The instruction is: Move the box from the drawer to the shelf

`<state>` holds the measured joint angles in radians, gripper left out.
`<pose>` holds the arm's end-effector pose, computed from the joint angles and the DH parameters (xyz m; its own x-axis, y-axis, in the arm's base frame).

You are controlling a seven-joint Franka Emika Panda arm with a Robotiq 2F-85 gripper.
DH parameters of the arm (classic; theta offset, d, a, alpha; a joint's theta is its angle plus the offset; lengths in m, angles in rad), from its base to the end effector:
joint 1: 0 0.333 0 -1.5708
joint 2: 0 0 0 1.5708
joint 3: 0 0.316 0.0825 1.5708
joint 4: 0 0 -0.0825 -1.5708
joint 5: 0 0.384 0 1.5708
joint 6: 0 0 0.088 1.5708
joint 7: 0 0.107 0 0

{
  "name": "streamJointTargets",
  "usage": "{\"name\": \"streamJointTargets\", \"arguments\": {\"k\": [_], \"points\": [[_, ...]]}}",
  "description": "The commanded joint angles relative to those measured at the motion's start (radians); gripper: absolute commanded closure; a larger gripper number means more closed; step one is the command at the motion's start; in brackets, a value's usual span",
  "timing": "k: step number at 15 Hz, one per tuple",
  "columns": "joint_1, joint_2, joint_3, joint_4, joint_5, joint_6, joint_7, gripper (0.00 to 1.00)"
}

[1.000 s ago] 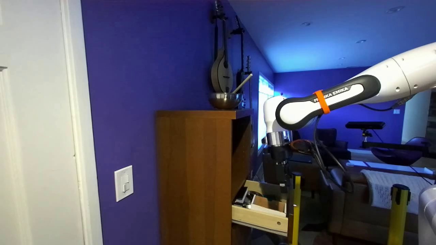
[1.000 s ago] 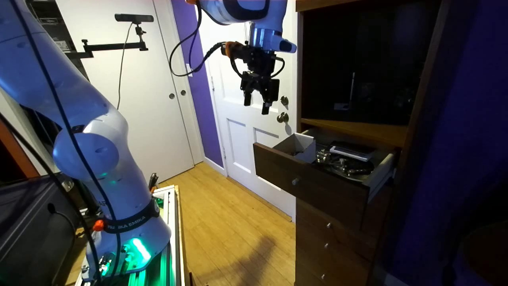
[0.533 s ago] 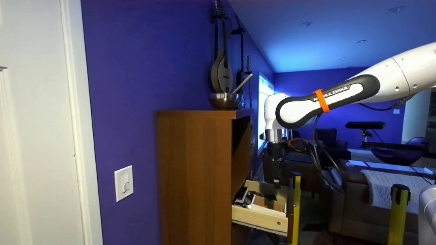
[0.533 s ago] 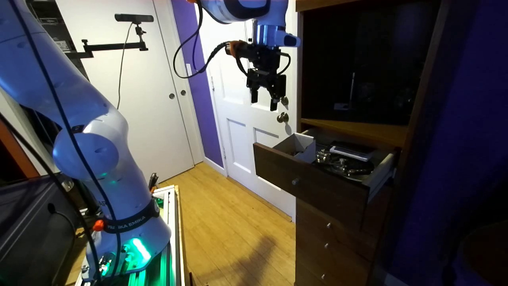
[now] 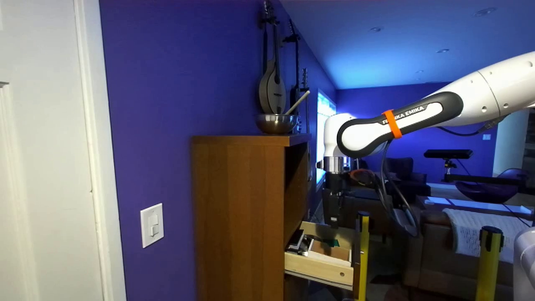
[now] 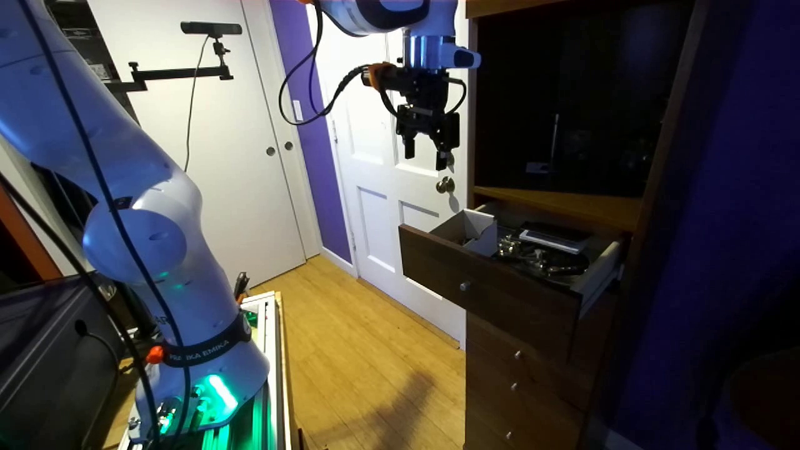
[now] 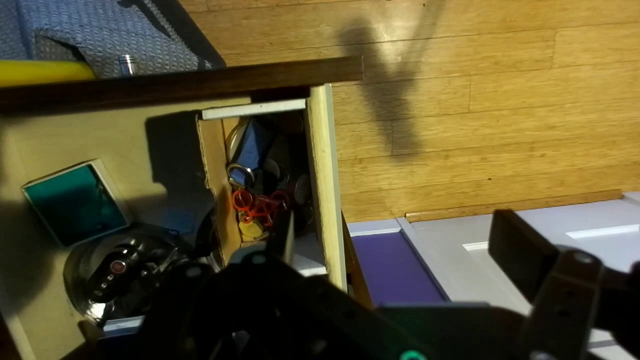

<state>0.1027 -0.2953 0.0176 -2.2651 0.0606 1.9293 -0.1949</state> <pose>0.4527 0.0593 0.4758 0.9570 0.2885 -0.0304 0.2865 -0.9564 -0.0577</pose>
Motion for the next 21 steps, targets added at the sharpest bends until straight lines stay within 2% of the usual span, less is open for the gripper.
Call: {"name": "streamJointTargets", "arguments": {"k": [1,6,7,13,17,21], "points": [[-0.006,0.002,0.006,0.003,0.002,-0.002,-0.002,0.00],[-0.006,0.004,0.006,0.005,0.002,-0.002,-0.003,0.00],[-0.017,0.017,0.010,0.010,-0.036,0.010,0.012,0.00],[-0.041,0.048,-0.009,-0.005,-0.081,0.034,-0.019,0.00],[-0.062,0.075,-0.016,-0.016,-0.142,0.094,-0.044,0.00],[-0.070,0.121,-0.033,-0.018,-0.143,0.184,-0.109,0.00]]}}
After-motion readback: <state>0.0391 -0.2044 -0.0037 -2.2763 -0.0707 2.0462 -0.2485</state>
